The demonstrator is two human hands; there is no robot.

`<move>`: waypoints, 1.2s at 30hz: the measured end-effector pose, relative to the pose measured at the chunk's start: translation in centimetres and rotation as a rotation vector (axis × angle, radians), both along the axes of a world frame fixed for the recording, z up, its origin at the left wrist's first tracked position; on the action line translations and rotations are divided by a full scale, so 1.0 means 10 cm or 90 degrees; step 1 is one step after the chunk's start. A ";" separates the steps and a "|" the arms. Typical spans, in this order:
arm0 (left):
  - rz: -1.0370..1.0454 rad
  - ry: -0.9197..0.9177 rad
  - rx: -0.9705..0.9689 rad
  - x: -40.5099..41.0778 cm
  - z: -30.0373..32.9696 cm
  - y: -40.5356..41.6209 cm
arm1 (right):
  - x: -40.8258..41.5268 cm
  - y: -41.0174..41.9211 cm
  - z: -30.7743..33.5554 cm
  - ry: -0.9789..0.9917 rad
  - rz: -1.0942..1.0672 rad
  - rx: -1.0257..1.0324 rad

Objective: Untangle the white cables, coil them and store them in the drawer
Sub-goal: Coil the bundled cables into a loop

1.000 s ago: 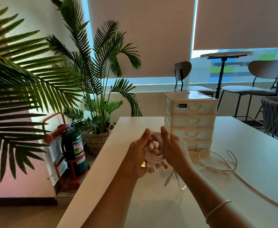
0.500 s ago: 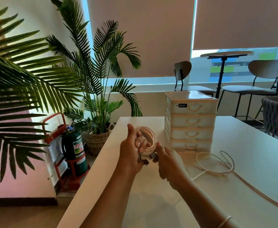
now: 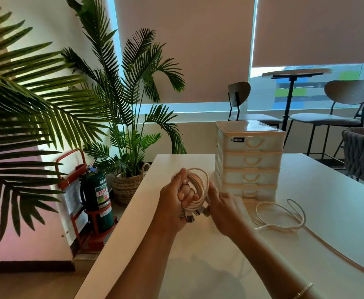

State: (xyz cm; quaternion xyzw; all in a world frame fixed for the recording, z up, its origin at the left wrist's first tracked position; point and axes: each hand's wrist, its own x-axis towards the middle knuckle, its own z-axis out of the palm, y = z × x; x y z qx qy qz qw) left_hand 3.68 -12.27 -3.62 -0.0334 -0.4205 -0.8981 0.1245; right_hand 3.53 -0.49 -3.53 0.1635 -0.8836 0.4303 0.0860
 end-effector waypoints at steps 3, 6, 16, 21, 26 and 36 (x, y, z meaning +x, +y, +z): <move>-0.036 -0.001 0.002 0.01 -0.01 0.03 | -0.06 0.03 0.07 -0.061 -0.020 -0.061; -0.040 0.008 0.013 0.01 -0.02 0.05 | -0.03 0.06 0.13 -0.078 0.008 -0.092; -0.120 0.057 -0.053 0.03 -0.05 0.01 | -0.10 0.12 0.15 -0.068 0.001 -0.033; -0.183 0.092 -0.055 0.02 -0.05 0.00 | -0.10 0.15 0.19 -0.060 0.019 -0.034; -0.153 0.111 0.036 -0.05 -0.05 -0.08 | 0.05 0.03 -0.01 0.011 -0.013 0.078; 0.096 -0.018 -0.077 -0.02 0.03 0.05 | 0.23 -0.09 -0.06 0.079 -0.002 0.266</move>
